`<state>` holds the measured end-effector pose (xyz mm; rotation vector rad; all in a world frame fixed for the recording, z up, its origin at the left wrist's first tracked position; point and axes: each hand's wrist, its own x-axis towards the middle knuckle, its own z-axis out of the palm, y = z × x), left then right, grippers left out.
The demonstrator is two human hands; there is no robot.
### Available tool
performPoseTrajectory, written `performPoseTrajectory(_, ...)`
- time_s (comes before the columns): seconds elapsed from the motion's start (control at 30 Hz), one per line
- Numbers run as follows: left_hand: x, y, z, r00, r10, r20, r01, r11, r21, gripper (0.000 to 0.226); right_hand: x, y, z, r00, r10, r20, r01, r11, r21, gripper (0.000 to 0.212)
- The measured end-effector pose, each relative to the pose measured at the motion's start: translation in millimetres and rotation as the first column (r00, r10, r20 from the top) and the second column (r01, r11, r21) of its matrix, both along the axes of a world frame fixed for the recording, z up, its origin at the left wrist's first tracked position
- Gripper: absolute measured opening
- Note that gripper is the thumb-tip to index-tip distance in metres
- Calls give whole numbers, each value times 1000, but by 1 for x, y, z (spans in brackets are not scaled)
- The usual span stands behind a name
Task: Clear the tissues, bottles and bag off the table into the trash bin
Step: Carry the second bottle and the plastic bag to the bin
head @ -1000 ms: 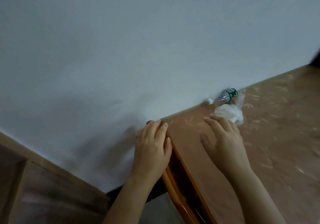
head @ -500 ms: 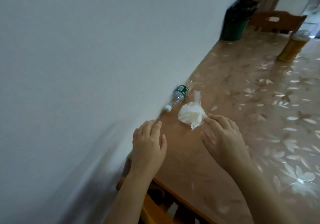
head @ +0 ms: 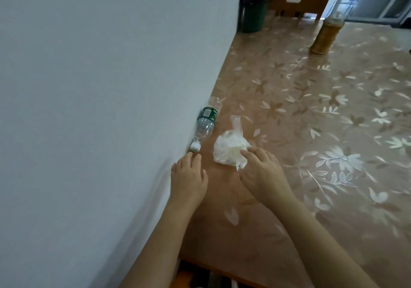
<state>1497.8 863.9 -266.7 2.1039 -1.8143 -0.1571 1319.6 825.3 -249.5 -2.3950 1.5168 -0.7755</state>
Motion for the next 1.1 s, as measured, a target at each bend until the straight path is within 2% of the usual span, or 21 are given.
performPoseTrajectory(0.1, 2, -14, -9, 1000, 23, 6, -23, 998, 65, 48, 6, -23, -23, 999, -50, -3, 50, 998, 46, 51)
performPoseTrajectory(0.27, 10, -41, -32, 999, 1, 36, -3, 997, 82, 51, 17, -53, -57, 999, -52, 1, 51, 989, 138, 56)
performPoseTrajectory(0.53, 10, -77, -61, 993, 89, -81, -83, 993, 79, 48, 29, -84, -86, 993, -95, 68, 79, 975, 210, 43)
performPoseTrajectory(0.7, 5, -89, -68, 982, 130, -136, -111, 984, 137, 53, 30, -89, -102, 992, -85, 93, 64, 974, 216, 33)
performPoseTrajectory(0.8, 1, -94, -72, 971, 156, -183, -136, 983, 121, 55, 28, -89, -105, 989, -82, 122, 58, 980, 188, 27)
performPoseTrajectory(0.87, -2, -98, -77, 948, 190, -257, -171, 981, 96, 52, 27, -88, -106, 986, -86, 145, 60, 982, 179, 25)
performPoseTrajectory(1.0, -6, -104, -79, 836, 300, -459, -287, 953, 100, 42, 28, -87, -108, 977, -112, 184, 72, 975, 212, 27)
performPoseTrajectory(1.1, -6, -104, -78, 786, 341, -515, -346, 934, 89, 30, 28, -84, -113, 970, -125, 210, 79, 973, 215, 24)
